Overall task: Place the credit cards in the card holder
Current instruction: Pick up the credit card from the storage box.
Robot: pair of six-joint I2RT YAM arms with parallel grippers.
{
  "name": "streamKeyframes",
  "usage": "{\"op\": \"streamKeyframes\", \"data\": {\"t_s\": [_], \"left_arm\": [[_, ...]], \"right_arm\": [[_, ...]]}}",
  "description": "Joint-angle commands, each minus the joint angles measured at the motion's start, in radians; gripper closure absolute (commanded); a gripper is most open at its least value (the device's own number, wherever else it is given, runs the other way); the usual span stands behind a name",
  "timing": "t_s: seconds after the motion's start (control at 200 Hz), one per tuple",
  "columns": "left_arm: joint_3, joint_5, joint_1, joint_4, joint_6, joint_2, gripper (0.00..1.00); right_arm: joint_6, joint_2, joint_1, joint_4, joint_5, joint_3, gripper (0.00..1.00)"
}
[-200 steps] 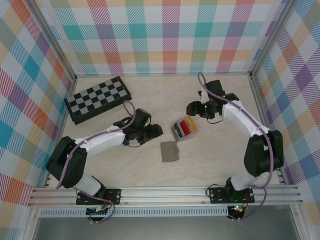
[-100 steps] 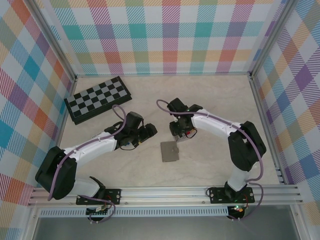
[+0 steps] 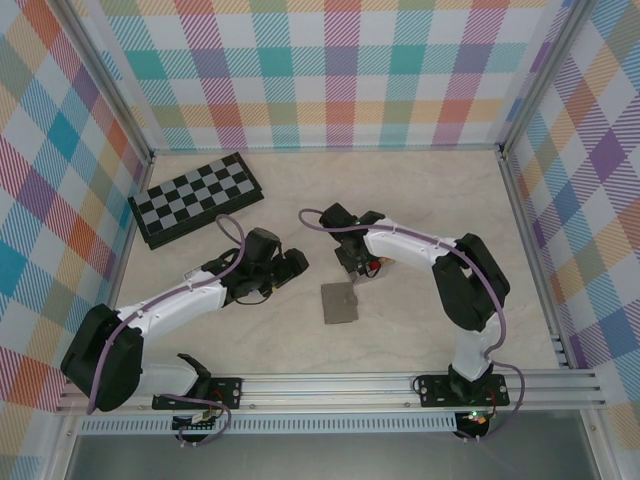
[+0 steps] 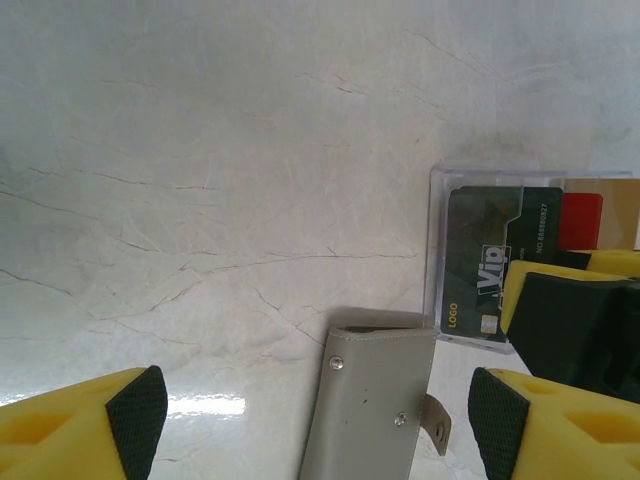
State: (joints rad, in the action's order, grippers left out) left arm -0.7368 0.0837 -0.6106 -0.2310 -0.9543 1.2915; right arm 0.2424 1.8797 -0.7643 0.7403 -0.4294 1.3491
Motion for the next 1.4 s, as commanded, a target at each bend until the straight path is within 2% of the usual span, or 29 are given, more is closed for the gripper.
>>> {"op": "streamKeyframes", "data": {"t_s": [0.0, 0.295, 0.53, 0.745, 0.98, 1.15, 1.395], "left_arm": [[0.011, -0.02, 0.014, 0.002, -0.009, -0.026, 0.19], [0.005, -0.009, 0.015, 0.004, -0.009, -0.02, 0.19], [0.006, -0.002, 0.015, 0.002, -0.008, -0.015, 0.18], [0.006, 0.004, 0.015, 0.002, -0.004, -0.009, 0.18], [0.006, 0.005, 0.016, -0.001, -0.004, -0.009, 0.18], [0.003, 0.008, 0.017, 0.003, -0.004, -0.001, 0.18], [-0.002, 0.016, 0.016, 0.007, -0.001, 0.014, 0.18]], "right_arm": [[-0.004, 0.004, -0.019, 0.04, -0.107, 0.032, 0.59], [-0.006, -0.032, -0.02, 0.041, -0.151, 0.02, 0.6], [-0.005, -0.028, -0.02, 0.047, -0.134, 0.021, 0.67], [-0.003, -0.032, -0.02, 0.047, -0.132, 0.029, 0.78], [0.002, -0.041, -0.02, 0.054, -0.135, 0.029, 0.81], [0.002, -0.047, -0.02, 0.061, -0.134, 0.029, 0.87], [0.01, -0.081, -0.019, 0.072, -0.112, 0.027, 0.87]]}}
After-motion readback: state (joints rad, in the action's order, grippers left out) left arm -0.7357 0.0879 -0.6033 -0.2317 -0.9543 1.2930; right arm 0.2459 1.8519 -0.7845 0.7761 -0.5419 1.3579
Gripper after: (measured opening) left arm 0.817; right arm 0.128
